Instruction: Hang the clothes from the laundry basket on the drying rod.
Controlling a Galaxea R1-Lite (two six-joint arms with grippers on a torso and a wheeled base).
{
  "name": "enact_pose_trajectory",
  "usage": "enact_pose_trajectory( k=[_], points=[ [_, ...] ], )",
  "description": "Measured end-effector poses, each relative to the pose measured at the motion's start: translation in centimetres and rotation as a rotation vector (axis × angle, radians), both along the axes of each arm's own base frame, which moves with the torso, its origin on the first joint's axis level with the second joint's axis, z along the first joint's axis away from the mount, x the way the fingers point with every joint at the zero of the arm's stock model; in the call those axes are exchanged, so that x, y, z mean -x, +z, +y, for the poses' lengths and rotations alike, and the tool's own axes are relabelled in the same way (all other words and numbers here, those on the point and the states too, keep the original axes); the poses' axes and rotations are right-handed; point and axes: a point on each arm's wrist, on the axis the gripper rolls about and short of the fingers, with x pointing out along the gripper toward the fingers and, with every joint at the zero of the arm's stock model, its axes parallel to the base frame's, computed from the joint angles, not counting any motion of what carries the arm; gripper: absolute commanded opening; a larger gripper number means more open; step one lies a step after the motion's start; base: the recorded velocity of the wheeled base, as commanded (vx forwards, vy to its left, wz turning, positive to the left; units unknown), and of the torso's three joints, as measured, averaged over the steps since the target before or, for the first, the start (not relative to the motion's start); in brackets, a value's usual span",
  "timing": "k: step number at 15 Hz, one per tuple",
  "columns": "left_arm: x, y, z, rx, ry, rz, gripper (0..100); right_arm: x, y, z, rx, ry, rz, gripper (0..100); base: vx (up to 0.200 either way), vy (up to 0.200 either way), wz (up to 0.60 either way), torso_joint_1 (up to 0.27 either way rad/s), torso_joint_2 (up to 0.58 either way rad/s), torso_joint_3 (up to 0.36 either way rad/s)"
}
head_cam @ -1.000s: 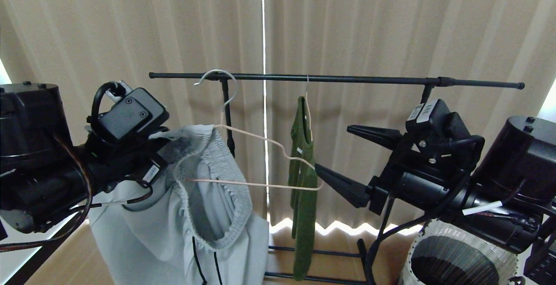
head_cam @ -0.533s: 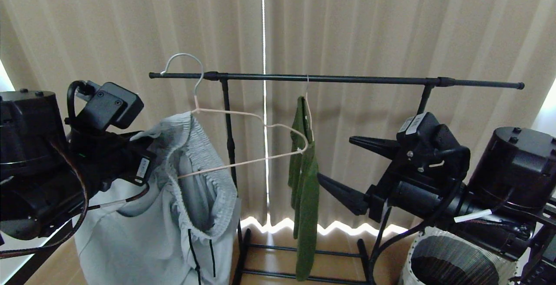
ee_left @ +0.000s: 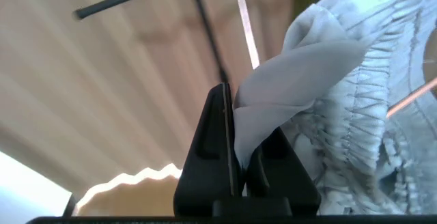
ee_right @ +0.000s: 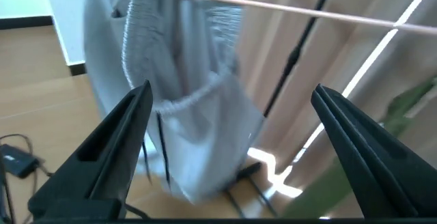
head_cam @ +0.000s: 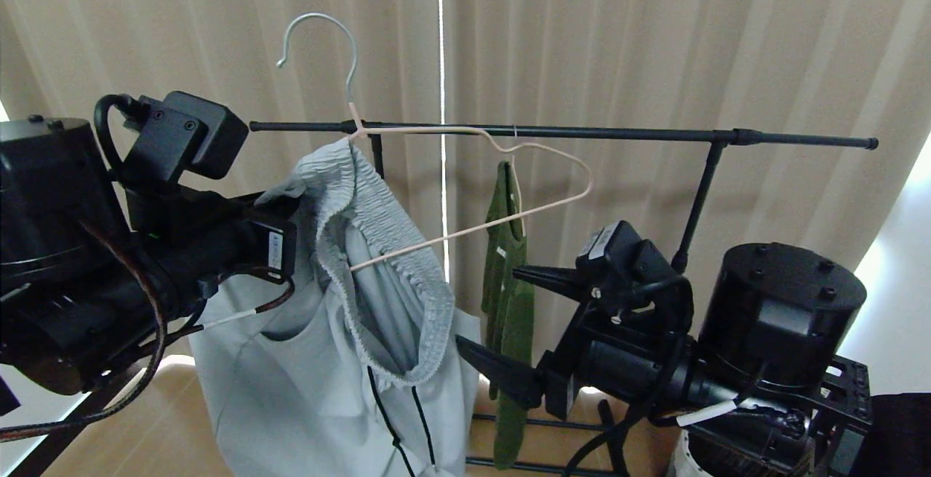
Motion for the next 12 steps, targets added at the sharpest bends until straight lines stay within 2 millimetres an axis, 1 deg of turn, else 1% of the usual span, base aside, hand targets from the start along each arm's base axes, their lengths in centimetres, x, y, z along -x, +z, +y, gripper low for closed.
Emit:
enact_pose_trajectory(
  k=[2,4,12],
  points=[
    [0.1,0.3,-0.7,0.014,-0.025,-0.023,0,-0.3,-0.6,1.2,0.005,0.001,0.017,100,0.0,0.0,0.0,0.0,0.0,0.0],
    [0.1,0.5,-1.0,0.022,-0.039,-0.041,0,-0.6,-1.4,1.8,0.02,0.003,0.03,100,0.0,0.0,0.0,0.0,0.0,0.0],
    [1.2,0.9,-1.8,0.034,-0.093,-0.058,0,-1.4,-2.9,3.1,0.049,-0.013,0.052,100,0.0,0.0,0.0,0.0,0.0,0.0]
  ],
)
